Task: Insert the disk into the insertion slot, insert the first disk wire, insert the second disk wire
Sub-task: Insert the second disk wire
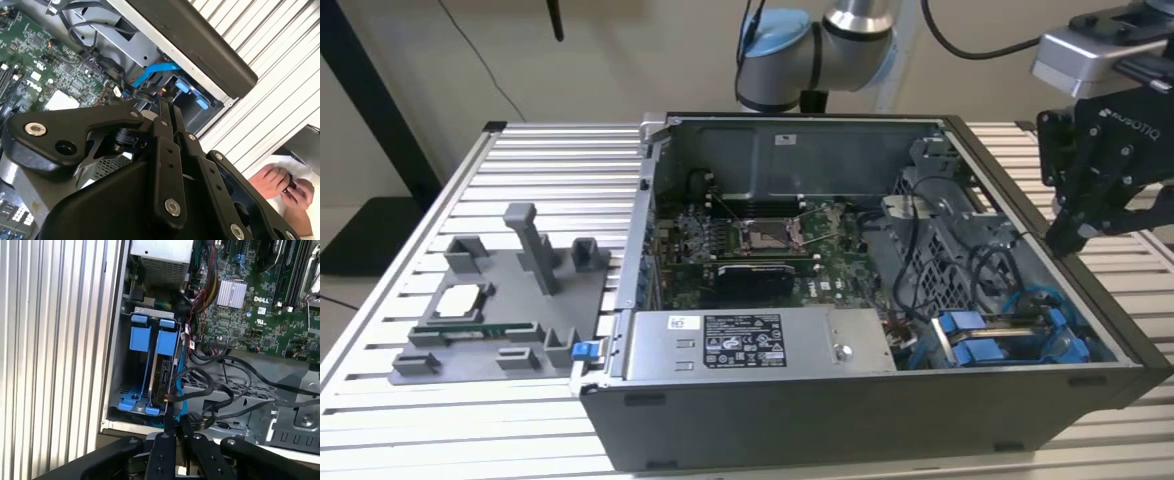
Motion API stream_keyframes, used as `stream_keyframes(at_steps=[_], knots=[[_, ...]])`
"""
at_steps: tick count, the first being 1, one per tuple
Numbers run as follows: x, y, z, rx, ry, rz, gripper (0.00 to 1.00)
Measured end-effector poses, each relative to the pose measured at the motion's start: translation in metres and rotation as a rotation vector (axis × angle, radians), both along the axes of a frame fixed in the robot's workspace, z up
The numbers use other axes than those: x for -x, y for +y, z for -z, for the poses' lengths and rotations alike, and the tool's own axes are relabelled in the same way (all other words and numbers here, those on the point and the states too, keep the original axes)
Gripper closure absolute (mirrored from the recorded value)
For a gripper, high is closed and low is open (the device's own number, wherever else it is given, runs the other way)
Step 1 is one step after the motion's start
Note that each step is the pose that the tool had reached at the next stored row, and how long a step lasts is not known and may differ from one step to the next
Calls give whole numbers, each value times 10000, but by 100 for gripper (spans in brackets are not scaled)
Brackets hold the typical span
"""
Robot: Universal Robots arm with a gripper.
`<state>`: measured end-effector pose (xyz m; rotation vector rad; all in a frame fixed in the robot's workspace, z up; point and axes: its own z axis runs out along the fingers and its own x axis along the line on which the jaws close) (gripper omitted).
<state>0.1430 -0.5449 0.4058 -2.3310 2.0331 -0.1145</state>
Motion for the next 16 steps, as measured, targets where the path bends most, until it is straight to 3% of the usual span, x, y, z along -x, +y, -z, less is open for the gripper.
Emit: stream_keyframes(at_steps=[11, 16], knots=[[473, 3, -2, -2, -36, 3, 100], [527, 2, -2, -3, -38, 1, 100]])
